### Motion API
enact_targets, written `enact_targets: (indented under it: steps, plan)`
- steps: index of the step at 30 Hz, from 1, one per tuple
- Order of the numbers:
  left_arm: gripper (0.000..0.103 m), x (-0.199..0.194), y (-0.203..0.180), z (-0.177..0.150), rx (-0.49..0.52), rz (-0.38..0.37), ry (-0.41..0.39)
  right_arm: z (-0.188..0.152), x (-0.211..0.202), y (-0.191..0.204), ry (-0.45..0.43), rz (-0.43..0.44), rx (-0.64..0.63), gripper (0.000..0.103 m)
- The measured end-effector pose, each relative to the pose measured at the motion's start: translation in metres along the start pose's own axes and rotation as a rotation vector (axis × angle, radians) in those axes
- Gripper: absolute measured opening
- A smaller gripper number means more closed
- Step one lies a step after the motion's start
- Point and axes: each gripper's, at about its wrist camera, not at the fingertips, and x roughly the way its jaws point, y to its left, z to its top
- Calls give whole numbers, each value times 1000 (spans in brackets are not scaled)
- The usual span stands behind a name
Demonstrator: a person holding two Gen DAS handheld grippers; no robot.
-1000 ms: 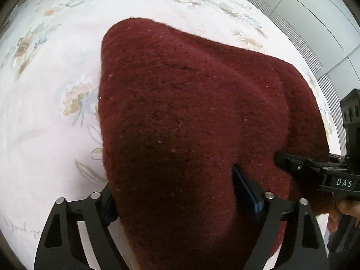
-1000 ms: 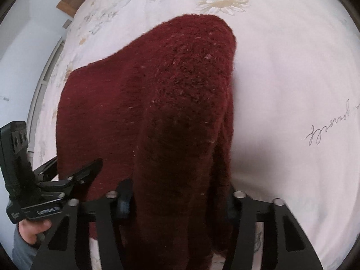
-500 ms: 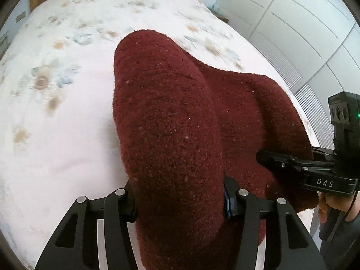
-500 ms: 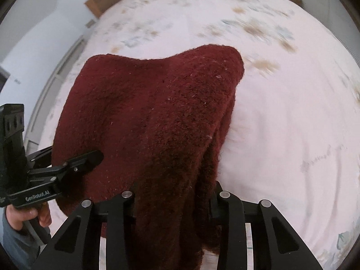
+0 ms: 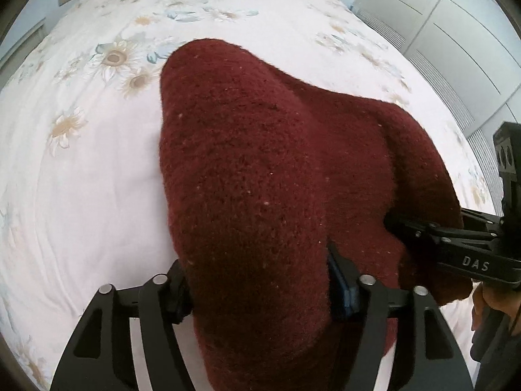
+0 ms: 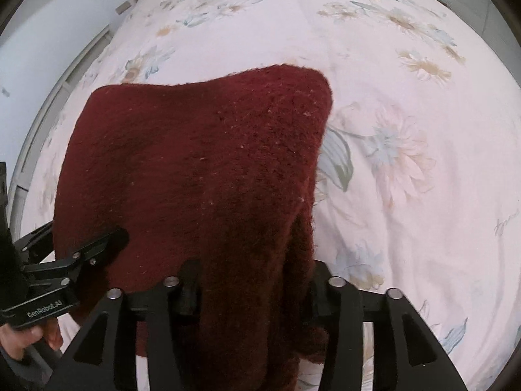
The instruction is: Fold small clothes
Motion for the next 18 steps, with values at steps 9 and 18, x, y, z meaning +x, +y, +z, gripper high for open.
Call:
enact_targets:
  steps: [9, 18]
  plan:
    - [96, -32, 18, 7, -34, 60, -19, 17, -41, 5, -77, -62, -43, 83]
    - [102, -63, 20, -8, -18, 159, -87, -7, -42, 4, -124, -124, -88, 93]
